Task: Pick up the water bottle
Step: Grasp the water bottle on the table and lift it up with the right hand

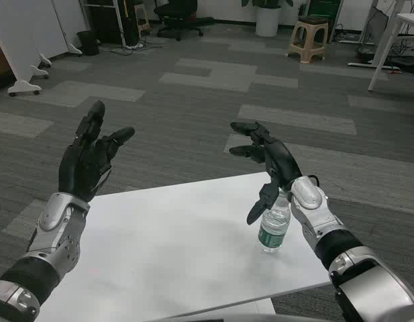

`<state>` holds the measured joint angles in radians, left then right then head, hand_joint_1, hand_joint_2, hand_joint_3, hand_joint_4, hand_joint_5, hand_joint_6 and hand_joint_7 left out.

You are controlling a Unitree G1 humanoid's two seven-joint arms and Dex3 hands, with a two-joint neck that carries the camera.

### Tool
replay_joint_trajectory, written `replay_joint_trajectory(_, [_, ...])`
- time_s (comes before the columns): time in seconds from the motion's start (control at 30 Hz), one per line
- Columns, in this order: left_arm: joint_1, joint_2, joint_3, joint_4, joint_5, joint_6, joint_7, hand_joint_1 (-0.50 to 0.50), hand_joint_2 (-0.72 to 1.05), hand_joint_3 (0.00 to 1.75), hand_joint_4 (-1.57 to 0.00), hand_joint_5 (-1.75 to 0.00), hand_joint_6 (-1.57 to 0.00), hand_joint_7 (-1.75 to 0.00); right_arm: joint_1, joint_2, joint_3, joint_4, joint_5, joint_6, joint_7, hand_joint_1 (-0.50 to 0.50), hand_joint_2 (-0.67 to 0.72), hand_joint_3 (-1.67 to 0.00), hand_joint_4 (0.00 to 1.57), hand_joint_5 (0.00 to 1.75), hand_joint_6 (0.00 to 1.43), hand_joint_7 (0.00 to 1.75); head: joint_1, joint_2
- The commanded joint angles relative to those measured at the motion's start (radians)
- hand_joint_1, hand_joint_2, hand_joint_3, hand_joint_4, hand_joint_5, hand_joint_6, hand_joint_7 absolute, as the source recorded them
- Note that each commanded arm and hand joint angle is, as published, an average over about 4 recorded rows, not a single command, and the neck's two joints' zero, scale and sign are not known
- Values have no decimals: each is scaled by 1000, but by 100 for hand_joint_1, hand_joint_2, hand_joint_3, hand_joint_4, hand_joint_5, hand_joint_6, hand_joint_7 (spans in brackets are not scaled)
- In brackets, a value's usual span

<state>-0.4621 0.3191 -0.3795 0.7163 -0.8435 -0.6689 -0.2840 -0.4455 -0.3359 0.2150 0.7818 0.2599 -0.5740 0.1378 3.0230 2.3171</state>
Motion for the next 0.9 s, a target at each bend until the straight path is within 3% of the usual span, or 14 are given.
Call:
replay_joint_trajectory(0.03, [30, 5, 21, -52, 14, -3, 0, -49, 105, 44, 0, -103, 0, 0, 29, -5, -46, -146, 7, -20, 36, -46, 30, -8, 3, 0, 0, 0, 3, 11])
replay_joint_trajectory(0.9, [28, 6, 24, -52, 15, -3, 0, -49, 105, 39, 0, -103, 0, 0, 22, -3, -43, -141, 7, -20, 36, -46, 34, -8, 3, 0, 0, 0, 6, 3])
